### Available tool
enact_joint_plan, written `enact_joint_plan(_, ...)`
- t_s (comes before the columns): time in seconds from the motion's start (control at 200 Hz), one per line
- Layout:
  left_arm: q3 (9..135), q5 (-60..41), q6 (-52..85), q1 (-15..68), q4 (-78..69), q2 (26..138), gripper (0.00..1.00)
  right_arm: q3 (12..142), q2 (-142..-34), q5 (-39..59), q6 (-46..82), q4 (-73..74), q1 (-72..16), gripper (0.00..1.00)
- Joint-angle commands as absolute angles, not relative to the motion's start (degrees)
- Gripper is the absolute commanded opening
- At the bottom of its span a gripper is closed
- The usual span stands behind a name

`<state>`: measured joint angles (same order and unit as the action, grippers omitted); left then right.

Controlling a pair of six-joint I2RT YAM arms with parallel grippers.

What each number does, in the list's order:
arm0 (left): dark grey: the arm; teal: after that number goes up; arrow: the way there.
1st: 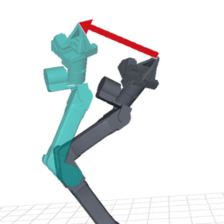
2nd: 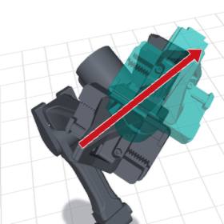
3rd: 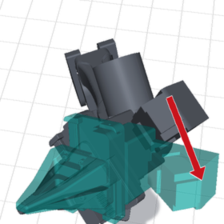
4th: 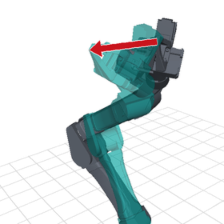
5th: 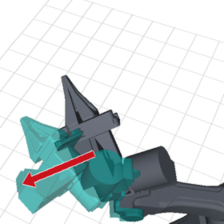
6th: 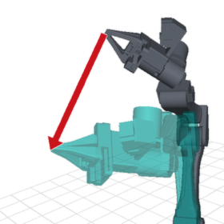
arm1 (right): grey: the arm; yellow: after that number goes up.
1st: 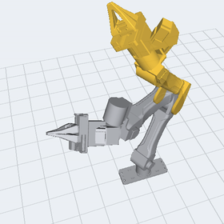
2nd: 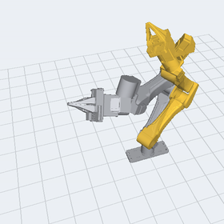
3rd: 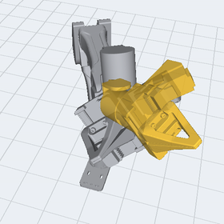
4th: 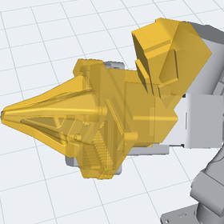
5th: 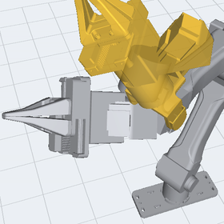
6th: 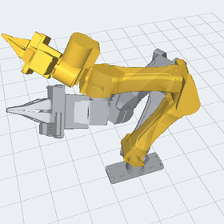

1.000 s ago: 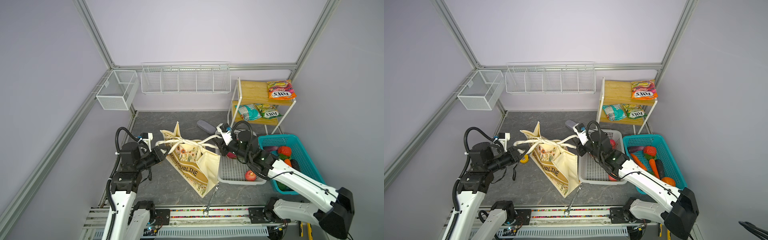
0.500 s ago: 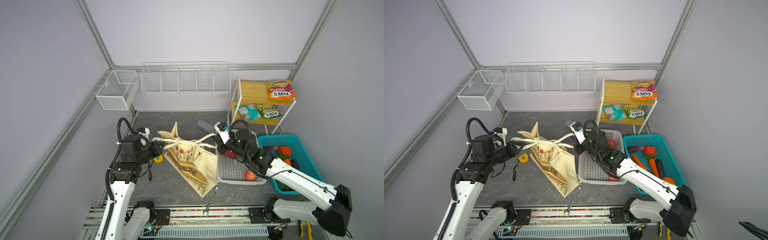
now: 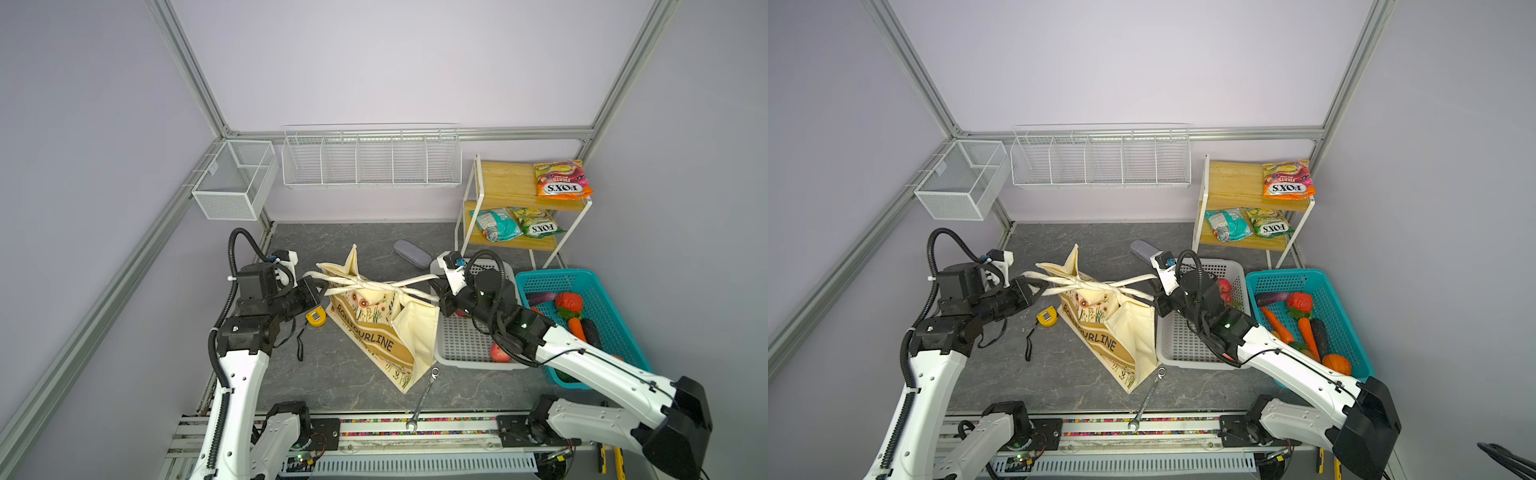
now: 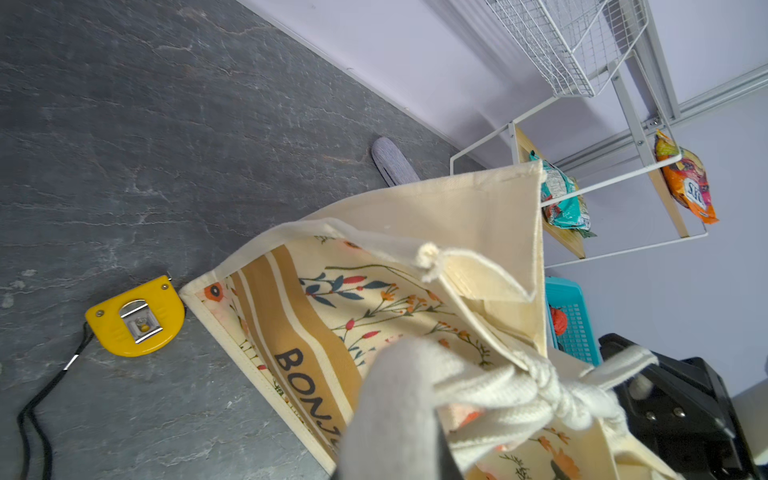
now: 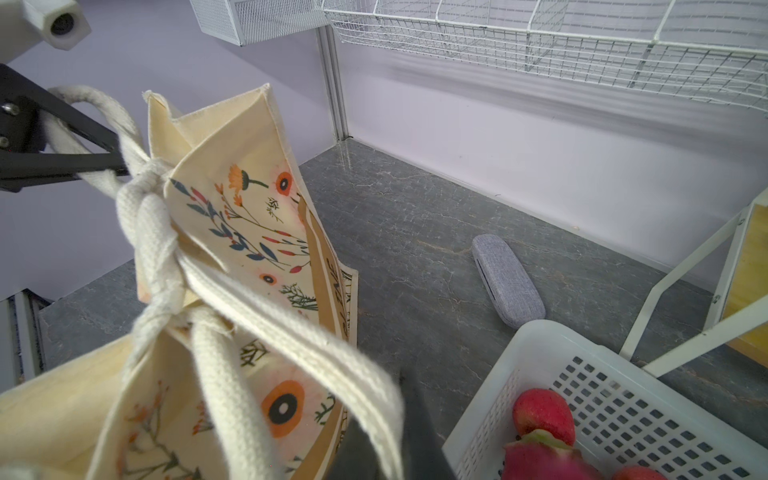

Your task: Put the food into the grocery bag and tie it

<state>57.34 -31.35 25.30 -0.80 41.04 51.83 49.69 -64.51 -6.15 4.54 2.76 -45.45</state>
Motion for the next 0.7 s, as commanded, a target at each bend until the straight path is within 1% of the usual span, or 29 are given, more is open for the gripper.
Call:
enact_joint_plan(0.0,57.65,-22.56,22.82,-5.07,42.32,52.54,0.0,48.65,-61.8,-13.24,5.12,-0.2,-41.13,0.07)
enact_joint_plan(0.125,55.4,-27.73,24.15,-5.04,39.35,51.21,0.0,49.6,-63.02,-7.26,3.56,1.05,-42.12,0.07)
enact_joint_plan(0.345,54.06,-32.4,24.75,-4.78,38.52,48.44,0.0,52.53,-65.02,-2.53,1.73,1.65,-44.45,0.14)
enact_joint_plan(0.495,54.47,-34.73,25.74,-4.34,38.69,47.34,0.08,53.14,-65.48,-1.05,1.73,1.92,-45.1,0.18)
enact_joint_plan(0.595,54.97,-36.35,26.0,-3.71,39.19,47.55,0.2,53.72,-65.63,-0.32,1.58,1.76,-45.52,0.23)
enact_joint_plan(0.695,55.69,-36.8,26.28,-2.24,39.94,47.4,0.32,54.27,-65.59,0.0,1.17,1.26,-45.96,0.32)
